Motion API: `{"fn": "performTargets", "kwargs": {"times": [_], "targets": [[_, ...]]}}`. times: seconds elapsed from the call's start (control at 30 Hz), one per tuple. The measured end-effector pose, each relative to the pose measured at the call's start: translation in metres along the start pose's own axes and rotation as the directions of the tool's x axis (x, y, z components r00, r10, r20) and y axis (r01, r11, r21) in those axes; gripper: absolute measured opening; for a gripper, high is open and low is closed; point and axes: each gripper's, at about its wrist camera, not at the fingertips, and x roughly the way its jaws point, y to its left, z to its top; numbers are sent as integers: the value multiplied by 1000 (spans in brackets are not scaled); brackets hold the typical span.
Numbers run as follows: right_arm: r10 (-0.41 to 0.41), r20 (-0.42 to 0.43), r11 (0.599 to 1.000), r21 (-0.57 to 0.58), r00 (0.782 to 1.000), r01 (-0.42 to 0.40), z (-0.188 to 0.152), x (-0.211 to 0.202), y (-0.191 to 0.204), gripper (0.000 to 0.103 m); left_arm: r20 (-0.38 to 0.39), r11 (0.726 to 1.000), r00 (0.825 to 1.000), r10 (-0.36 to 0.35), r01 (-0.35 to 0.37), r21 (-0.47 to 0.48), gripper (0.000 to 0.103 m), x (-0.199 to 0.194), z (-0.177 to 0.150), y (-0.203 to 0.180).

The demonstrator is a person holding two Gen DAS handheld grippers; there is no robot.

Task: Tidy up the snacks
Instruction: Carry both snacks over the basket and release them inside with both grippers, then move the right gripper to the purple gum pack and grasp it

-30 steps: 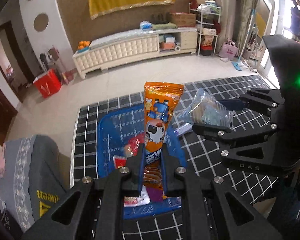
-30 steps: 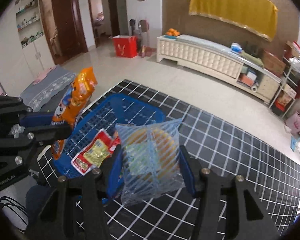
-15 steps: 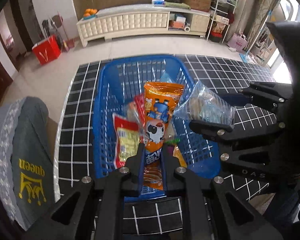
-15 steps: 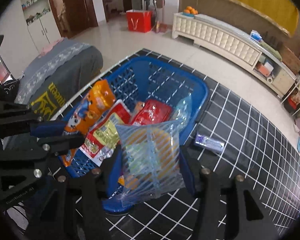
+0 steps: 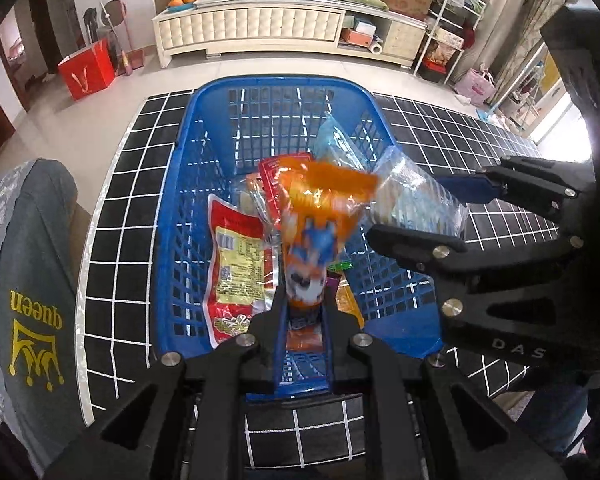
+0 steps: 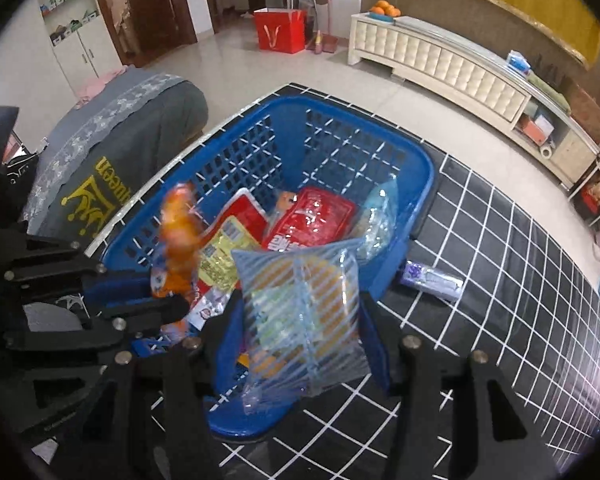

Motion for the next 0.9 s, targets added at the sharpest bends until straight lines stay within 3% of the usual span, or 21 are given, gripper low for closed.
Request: {"fn": "performTargets", "kwargs": {"times": [0.13, 0.2, 0.27, 0.37, 0.73, 0.9], "targets": [[5, -1, 1000, -16, 1000, -5, 0, 1, 1, 61, 15, 1000, 1000, 0, 0, 10, 31, -3, -1, -2], [3, -11, 1000, -7, 1000, -3, 1, 2, -2, 70, 16, 1000, 1000, 2, -2, 10, 37, -4, -1, -1], [6, -17, 1000, 4, 1000, -6, 2, 1, -7, 81, 15, 1000, 1000, 1, -1, 6, 57, -5, -1, 2], [17, 7, 1000, 12, 1000, -17, 3, -8, -12, 88, 40, 1000, 999, -1, 1, 0, 60, -11, -1, 5], [-76, 44, 995, 68, 996, 73, 3, -31, -65, 88, 93, 997, 993, 70, -71, 9, 82, -14, 25, 3], [-107, 35, 984, 145, 994, 101, -1, -26, -97, 88, 87, 997, 993, 78, -77, -22, 82, 0, 44, 6]]}}
